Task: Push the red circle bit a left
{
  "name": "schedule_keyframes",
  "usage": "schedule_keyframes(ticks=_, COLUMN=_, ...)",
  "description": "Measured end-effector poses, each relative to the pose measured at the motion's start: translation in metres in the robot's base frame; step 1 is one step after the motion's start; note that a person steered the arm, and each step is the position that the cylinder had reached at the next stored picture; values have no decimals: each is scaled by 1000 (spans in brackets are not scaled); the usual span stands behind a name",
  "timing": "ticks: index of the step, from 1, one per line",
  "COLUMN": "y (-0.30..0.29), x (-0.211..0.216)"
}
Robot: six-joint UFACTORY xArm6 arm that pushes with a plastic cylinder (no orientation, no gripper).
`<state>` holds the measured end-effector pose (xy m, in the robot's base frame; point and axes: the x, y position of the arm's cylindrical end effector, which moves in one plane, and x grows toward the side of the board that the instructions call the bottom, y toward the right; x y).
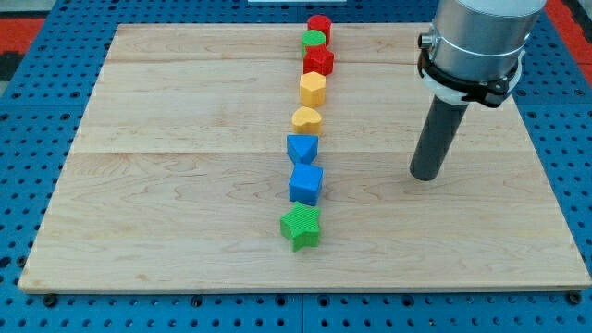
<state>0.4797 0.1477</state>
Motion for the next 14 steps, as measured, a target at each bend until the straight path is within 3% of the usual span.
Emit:
schedule_keyframes(ticks=4, y=-8, x=-13)
schedule_keyframes(ticks=6, y=-11, x=-54)
schedule_keyframes(ticks=8, y=-9, x=-132)
schedule_keyframes(ticks=10, y=6, x=-257)
schedule_keyframes(ticks=11, y=-2, x=-288)
schedule_keyframes(ticks=14, y=-133, x=-275)
